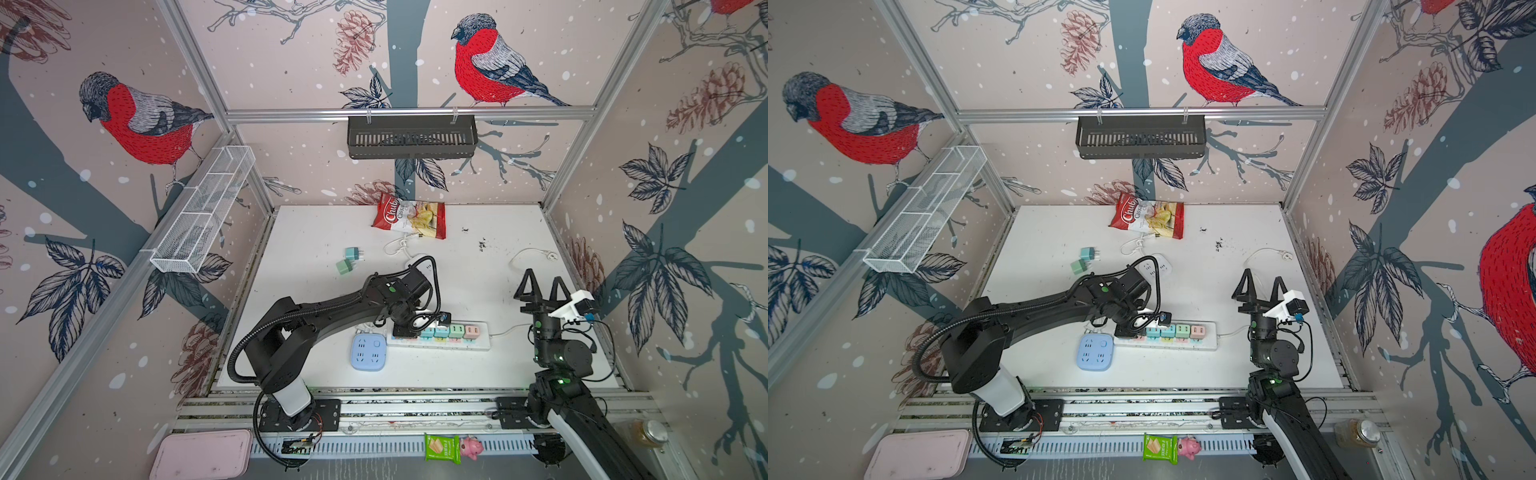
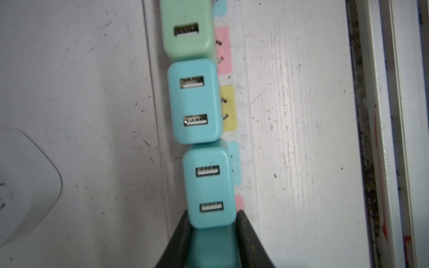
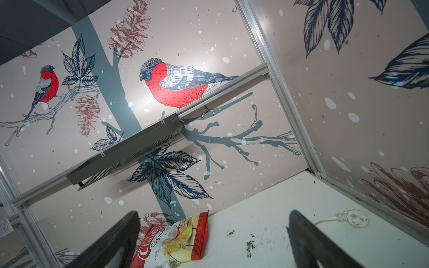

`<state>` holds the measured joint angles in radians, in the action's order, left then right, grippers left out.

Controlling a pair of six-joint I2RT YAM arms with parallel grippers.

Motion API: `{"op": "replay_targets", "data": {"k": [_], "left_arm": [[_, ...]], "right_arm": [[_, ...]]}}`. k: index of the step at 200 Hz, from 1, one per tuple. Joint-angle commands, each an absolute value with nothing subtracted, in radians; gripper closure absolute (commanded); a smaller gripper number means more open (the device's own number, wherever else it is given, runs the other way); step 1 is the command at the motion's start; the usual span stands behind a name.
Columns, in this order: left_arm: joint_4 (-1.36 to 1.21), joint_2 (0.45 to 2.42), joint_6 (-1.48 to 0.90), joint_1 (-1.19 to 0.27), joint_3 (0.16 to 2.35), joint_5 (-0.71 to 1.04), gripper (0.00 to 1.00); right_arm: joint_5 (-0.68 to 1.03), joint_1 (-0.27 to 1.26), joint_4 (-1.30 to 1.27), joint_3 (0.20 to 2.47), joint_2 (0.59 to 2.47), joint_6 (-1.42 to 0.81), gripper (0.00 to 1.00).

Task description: Insert the plug

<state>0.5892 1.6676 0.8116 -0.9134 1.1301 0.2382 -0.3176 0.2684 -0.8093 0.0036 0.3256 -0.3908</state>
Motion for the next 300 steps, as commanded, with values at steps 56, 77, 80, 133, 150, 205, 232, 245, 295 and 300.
{"op": "replay_targets", "data": {"k": [56, 77, 80, 133, 150, 205, 232, 245, 295, 300], "left_arm": [[0.616, 1.701, 0.773, -0.914, 1.129, 0.241, 1.00], [0.611, 1.728, 0.765, -0.907, 1.132, 0.243, 1.00], [0.611, 1.733, 0.764, -0.907, 1.133, 0.243, 1.00], [0.585, 1.749, 0.759, -0.899, 1.123, 0.257, 1.00], [0.564, 1.756, 0.754, -0.899, 1.129, 0.271, 1.00], [0.431, 1.824, 0.701, -0.888, 1.243, 0.351, 1.00], [0.419, 1.900, 0.701, -0.888, 1.316, 0.337, 1.00], [0.417, 1.930, 0.701, -0.888, 1.339, 0.338, 1.00], [0.445, 1.982, 0.726, -0.889, 1.397, 0.339, 0.84], [0.440, 1.974, 0.725, -0.890, 1.392, 0.339, 0.78]], "right_arm": [[-0.306, 0.267, -0.825, -0.176, 0.325, -0.395, 0.00], [-0.304, 0.265, -0.822, -0.178, 0.321, -0.394, 0.00], [-0.304, 0.265, -0.821, -0.177, 0.321, -0.395, 0.00], [-0.309, 0.262, -0.820, -0.175, 0.322, -0.399, 0.00], [-0.304, 0.261, -0.821, -0.177, 0.321, -0.400, 0.00], [-0.310, 0.253, -0.813, -0.178, 0.316, -0.409, 0.00], [-0.341, 0.242, -0.803, -0.178, 0.313, -0.434, 0.00], [-0.343, 0.231, -0.796, -0.175, 0.315, -0.446, 0.00], [-0.347, 0.201, -0.796, -0.177, 0.323, -0.473, 0.00], [-0.349, 0.199, -0.798, -0.177, 0.324, -0.477, 0.00]]}}
